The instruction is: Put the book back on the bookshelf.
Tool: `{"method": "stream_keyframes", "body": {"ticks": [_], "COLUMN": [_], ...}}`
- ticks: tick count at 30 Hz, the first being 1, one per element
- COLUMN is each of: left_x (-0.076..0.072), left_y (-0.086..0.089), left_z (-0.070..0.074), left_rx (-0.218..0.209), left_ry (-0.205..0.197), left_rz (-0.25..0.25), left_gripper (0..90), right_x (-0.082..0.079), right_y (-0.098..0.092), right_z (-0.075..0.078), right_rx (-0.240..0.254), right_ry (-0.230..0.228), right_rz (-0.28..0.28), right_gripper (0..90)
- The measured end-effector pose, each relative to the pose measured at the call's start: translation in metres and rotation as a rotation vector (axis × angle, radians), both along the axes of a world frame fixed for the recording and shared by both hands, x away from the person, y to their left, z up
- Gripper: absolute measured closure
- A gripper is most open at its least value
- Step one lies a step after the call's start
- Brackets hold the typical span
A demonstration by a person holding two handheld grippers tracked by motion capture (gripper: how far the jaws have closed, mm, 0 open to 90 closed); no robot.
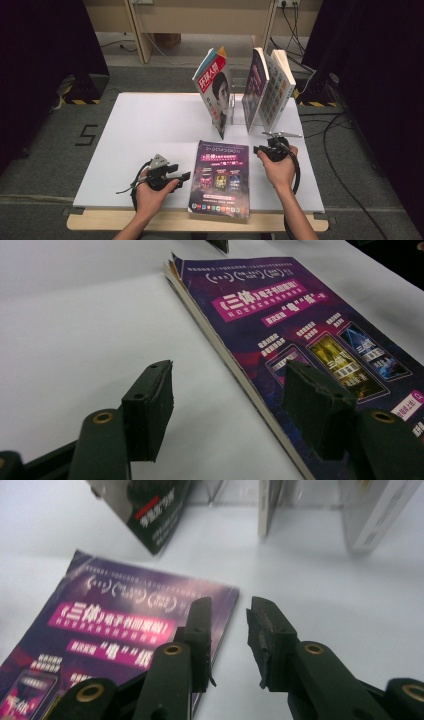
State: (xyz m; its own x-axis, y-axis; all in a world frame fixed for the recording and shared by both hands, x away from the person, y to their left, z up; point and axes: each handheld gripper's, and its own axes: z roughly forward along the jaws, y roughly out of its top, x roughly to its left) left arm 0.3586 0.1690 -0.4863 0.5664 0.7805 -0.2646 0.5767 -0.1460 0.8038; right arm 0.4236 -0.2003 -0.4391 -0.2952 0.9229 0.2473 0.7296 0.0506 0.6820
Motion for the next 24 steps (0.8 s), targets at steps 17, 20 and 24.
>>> {"method": "stream_keyframes", "body": {"ticks": [17,20,24], "left_x": [0.019,0.019,0.018], "left_y": [-0.028,-0.029,-0.030], "left_z": [-0.009,-0.010,-0.011], "left_rx": [-0.030,-0.038,-0.042], "left_ry": [0.142,0.153,0.159], "left_rz": [-0.013,-0.014,-0.021], "left_gripper": [51.6,53.4,55.3], "right_x": [0.008,0.015,0.025], "right_y": [0.014,0.015,0.017], "right_z": [-0.024,-0.025,-0.028], "right_rx": [-0.004,-0.005,-0.016], "right_ry": [0.116,0.129,0.142], "right_rz": [0.025,0.024,0.029], "right_gripper": [67.9,66.7,65.4]}}
